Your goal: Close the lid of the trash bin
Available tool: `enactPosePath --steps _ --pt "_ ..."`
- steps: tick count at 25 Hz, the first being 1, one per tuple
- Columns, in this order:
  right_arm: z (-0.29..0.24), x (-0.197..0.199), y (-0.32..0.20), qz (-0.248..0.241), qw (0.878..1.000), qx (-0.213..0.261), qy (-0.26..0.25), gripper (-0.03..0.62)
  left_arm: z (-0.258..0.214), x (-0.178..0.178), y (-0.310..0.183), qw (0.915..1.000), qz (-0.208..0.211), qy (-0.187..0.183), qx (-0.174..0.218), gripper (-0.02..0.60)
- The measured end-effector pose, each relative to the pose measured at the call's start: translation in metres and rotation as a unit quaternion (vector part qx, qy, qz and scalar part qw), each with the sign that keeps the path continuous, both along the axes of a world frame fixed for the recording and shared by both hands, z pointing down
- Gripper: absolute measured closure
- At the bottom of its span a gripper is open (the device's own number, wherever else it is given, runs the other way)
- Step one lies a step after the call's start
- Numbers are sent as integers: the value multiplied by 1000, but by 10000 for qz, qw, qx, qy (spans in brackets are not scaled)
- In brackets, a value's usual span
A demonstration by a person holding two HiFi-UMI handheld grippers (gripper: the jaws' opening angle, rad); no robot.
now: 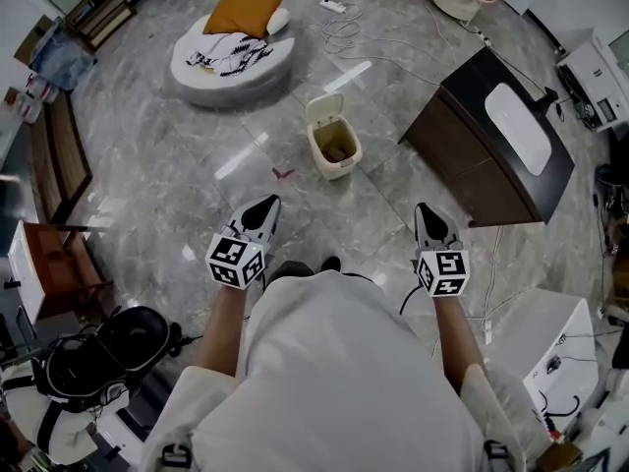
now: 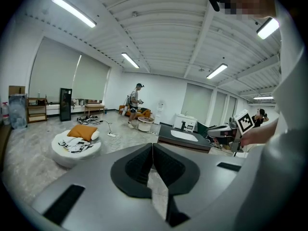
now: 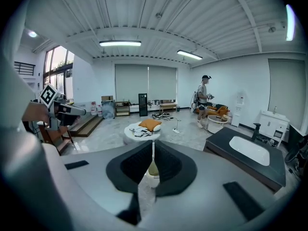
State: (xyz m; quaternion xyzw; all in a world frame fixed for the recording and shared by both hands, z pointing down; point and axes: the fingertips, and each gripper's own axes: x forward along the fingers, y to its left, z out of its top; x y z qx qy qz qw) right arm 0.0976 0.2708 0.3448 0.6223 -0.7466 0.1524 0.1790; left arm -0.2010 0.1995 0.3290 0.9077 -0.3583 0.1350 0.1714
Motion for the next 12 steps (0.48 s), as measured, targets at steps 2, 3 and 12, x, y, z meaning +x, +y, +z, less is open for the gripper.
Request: enactPosePath --steps 2,3,12 --pt "-1 1 -3 -39 10000 -18 9 560 -1 1 -3 10000 -23 -19 -12 563" --pt "-1 2 -5 -48 10000 -33 12 560 -1 2 -4 10000 -32 -22 -17 563" --pt "-1 9 -22 -31 9999 -145 4 560 -3 8 -24 9999 -51 -10 -87 563"
